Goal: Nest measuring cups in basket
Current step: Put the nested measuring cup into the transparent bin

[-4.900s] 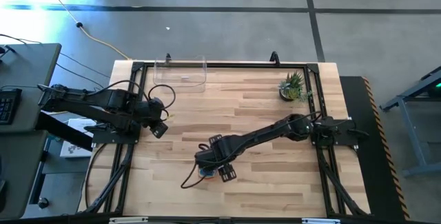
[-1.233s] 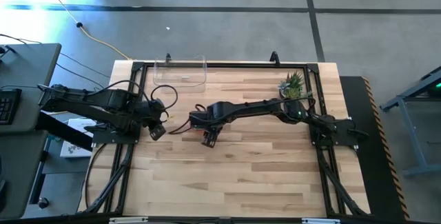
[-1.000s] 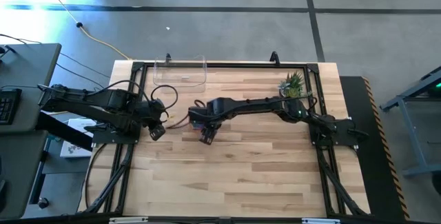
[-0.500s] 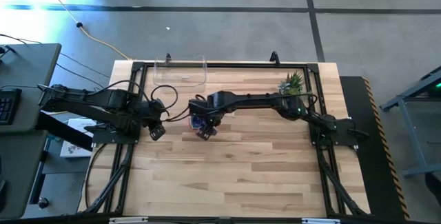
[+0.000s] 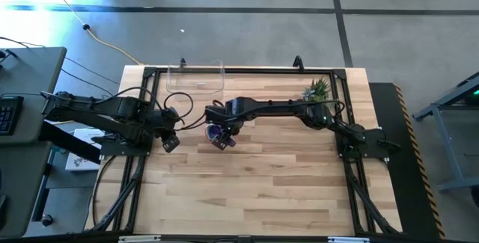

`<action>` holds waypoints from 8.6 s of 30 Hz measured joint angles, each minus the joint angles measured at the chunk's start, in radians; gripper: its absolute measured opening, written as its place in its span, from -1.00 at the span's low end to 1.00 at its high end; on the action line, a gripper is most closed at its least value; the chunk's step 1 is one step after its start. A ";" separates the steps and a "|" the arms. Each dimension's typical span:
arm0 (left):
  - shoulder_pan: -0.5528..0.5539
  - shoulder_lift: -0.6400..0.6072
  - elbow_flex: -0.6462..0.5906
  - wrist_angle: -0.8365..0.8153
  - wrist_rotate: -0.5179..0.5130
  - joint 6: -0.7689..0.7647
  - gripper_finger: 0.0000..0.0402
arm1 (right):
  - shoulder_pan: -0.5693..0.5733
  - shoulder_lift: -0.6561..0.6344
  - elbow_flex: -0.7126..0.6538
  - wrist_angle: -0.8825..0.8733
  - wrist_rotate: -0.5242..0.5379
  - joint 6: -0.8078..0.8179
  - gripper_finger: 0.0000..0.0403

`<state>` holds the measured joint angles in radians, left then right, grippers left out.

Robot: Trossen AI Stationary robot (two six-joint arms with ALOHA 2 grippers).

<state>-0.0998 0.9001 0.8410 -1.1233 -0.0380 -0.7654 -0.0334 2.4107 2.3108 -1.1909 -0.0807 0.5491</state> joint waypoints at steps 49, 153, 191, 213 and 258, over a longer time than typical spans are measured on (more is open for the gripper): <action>0.000 0.000 0.000 0.001 -0.019 0.002 -0.58 | 0.034 0.081 -0.002 0.018 0.047 -0.033 0.20; 0.429 -0.002 0.000 0.123 -0.080 0.127 -0.58 | -0.206 -0.049 0.045 0.325 0.085 -0.237 -0.38; 0.722 -0.002 0.000 0.206 -0.102 0.228 -0.58 | -0.405 -0.051 0.045 0.945 0.056 -0.318 -0.38; 0.724 -0.001 0.000 0.207 -0.099 0.228 -0.58 | -0.364 0.045 0.045 0.750 0.046 -0.295 -0.38; 0.800 0.147 0.000 0.367 -0.103 0.508 -0.57 | -0.401 0.086 0.045 0.513 0.057 -0.315 -0.39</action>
<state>0.7002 1.0466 0.8410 -0.7565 -0.1410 -0.2573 -0.4343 2.4966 2.3558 -0.6777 -0.0232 0.2344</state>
